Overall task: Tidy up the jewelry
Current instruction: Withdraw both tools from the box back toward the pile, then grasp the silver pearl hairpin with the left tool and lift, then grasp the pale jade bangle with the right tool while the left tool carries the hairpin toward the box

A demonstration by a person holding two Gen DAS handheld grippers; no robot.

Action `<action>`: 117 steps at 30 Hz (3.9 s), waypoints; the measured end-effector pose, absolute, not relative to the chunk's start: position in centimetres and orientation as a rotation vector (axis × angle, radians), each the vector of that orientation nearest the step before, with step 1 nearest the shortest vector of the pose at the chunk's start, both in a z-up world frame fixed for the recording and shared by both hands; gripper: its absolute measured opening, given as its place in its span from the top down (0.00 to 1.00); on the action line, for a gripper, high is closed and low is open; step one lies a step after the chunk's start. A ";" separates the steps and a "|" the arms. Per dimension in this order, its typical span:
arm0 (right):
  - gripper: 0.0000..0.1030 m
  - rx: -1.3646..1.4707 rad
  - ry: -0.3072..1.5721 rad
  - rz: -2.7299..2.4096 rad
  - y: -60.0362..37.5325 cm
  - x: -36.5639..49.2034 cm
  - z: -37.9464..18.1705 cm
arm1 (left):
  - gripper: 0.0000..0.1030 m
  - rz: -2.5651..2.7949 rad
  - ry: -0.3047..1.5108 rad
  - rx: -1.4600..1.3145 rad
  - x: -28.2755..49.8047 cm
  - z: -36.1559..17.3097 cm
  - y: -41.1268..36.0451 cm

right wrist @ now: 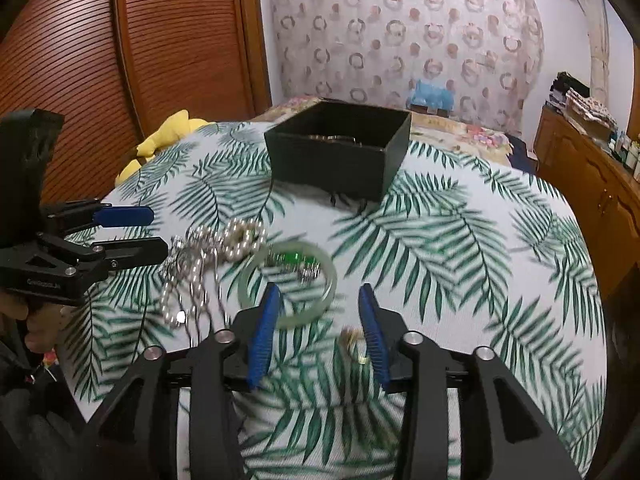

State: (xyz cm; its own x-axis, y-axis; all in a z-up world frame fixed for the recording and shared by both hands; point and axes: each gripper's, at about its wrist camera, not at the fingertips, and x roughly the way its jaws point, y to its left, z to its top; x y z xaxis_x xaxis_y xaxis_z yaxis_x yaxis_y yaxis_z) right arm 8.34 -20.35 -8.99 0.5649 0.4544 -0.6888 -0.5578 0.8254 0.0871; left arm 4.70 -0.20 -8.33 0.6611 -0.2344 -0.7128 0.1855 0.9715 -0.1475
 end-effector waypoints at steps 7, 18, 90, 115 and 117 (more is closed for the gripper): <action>0.56 -0.124 0.787 0.599 -20.7 7.3 -10.0 | 0.30 -0.270 0.849 -0.088 5.0 -9.2 -0.5; 0.55 -0.105 0.797 0.600 -20.8 7.2 -10.8 | 0.49 -0.273 0.884 -0.081 7.0 -10.3 -1.0; 0.28 -0.310 0.730 0.643 -17.0 14.2 -5.7 | 0.92 -0.201 0.558 -0.004 6.4 -0.9 1.1; 0.28 -0.280 0.721 0.612 -13.0 25.3 -5.2 | 0.92 -0.162 0.526 0.019 12.4 1.1 1.4; 0.27 -0.268 0.725 0.617 -13.0 25.6 -5.4 | 0.92 -0.157 0.526 0.018 12.8 1.1 1.5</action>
State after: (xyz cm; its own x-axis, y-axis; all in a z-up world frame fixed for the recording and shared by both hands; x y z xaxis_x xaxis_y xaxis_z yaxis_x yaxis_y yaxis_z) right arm 25.57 -12.98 -5.44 0.5830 0.4316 -0.6884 -0.6103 0.7919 -0.0203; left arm 12.77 1.48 1.13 0.8528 -0.1445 -0.5018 0.1539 0.9878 -0.0230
